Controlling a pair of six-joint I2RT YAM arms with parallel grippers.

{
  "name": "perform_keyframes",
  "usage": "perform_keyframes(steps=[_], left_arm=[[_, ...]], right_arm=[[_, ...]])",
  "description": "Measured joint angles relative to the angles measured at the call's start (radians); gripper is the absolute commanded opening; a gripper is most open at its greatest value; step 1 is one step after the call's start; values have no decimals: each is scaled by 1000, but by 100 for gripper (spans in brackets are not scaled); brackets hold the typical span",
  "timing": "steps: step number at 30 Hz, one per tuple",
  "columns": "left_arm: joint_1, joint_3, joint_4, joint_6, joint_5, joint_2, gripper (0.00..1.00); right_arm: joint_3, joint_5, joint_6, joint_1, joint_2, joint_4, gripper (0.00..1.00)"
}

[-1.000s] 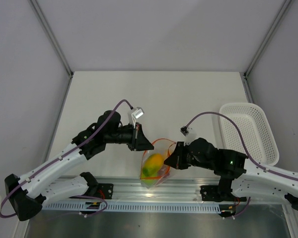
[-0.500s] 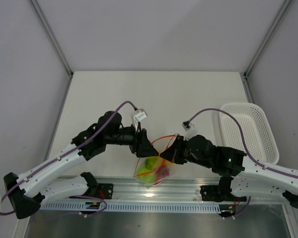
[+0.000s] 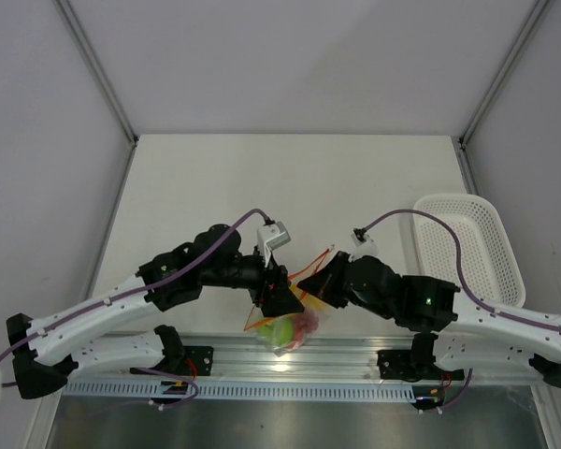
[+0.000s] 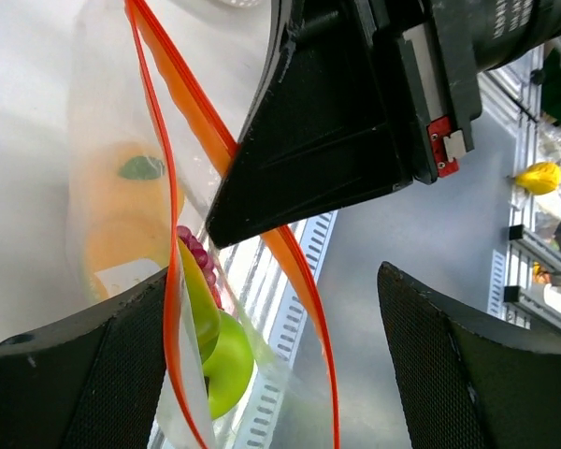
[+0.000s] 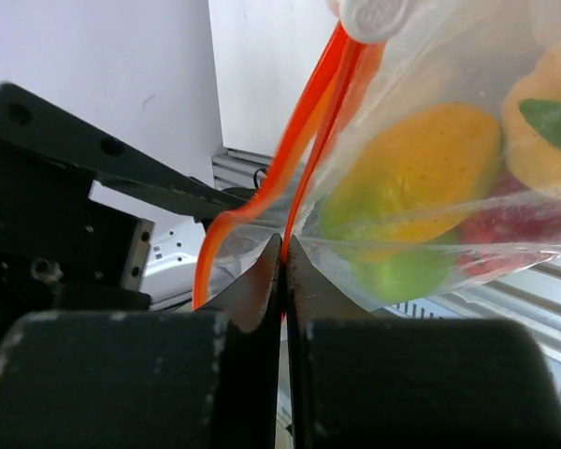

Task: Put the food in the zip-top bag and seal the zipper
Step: Adjust the zipper food storage bag at the center of the board.

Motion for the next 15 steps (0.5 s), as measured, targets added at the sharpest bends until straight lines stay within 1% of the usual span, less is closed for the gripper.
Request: perform_keyframes(steps=[4,6,7,9,10,11,13,14,15], left_arm=[[-59,0,-18,21,-75,20,85],[-80,0,-28,29,-116,32,82],[-87,0,-35,32,-134,37,81],[-94,0,-46,34,-163,42,75],[-95,0,-50,36,-179,42,75],[-95,0,-51,38,-194,41,70],[-95,0,-57,36,-224,39,62],[-95,0,-60,37,-239,38,52],[-95,0,-63,34,-251,37,46]], right_arm=[[20,29,62,18,29,-7,0],[31,40,79,25,41,-14,2],[35,43,85,27,43,-17,3],[47,57,96,32,46,-31,14],[48,61,99,33,46,-32,14],[50,67,103,34,45,-34,16],[51,75,106,34,40,-36,18],[51,79,106,35,35,-39,19],[51,81,107,35,31,-40,20]])
